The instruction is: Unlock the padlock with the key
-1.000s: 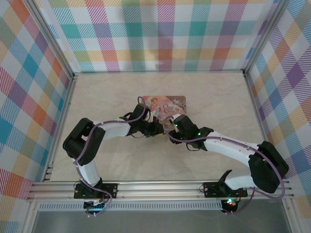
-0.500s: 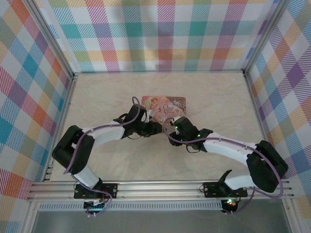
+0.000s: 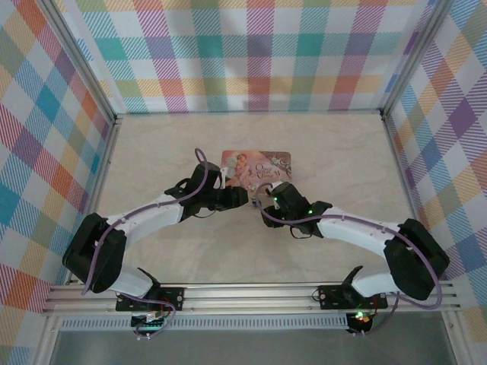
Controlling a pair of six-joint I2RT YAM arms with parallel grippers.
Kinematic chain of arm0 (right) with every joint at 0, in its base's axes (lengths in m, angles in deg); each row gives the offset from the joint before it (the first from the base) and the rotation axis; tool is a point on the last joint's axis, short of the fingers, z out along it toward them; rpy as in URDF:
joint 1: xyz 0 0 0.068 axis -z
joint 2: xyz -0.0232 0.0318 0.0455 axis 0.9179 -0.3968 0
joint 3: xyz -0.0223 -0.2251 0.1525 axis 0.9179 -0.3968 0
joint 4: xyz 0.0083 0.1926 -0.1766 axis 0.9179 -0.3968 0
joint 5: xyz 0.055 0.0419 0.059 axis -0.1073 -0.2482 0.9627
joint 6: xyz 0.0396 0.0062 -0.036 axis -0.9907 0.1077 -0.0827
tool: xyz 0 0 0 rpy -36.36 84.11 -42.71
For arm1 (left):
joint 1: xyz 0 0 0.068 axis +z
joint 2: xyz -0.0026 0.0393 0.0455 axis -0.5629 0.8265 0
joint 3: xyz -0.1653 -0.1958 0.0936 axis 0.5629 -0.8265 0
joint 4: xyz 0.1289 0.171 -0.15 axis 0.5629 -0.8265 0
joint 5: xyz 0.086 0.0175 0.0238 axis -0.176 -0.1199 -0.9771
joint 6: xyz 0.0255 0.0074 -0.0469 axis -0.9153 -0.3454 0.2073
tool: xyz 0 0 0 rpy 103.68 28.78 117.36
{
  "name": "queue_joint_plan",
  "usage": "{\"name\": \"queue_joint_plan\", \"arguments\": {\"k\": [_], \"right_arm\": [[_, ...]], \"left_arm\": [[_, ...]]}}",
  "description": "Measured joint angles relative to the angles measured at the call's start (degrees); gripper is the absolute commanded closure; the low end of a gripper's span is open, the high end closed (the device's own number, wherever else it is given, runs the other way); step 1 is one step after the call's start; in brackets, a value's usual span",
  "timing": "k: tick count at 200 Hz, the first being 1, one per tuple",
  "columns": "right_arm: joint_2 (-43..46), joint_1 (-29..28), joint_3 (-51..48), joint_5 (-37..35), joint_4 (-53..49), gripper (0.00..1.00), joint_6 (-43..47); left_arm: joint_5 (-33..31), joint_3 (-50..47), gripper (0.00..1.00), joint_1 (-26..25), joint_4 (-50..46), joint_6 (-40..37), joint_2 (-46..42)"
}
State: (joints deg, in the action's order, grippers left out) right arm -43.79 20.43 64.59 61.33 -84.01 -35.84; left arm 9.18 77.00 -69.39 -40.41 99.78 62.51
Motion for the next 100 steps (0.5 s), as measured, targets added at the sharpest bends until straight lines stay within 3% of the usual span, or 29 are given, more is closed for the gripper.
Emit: {"name": "queue_joint_plan", "arguments": {"k": [100], "right_arm": [[-12.4, 5.0, 9.9, 0.0, 2.0, 0.50, 0.0]], "left_arm": [[-6.6, -3.6, 0.49, 0.0, 2.6, -0.2, -0.1]]}}
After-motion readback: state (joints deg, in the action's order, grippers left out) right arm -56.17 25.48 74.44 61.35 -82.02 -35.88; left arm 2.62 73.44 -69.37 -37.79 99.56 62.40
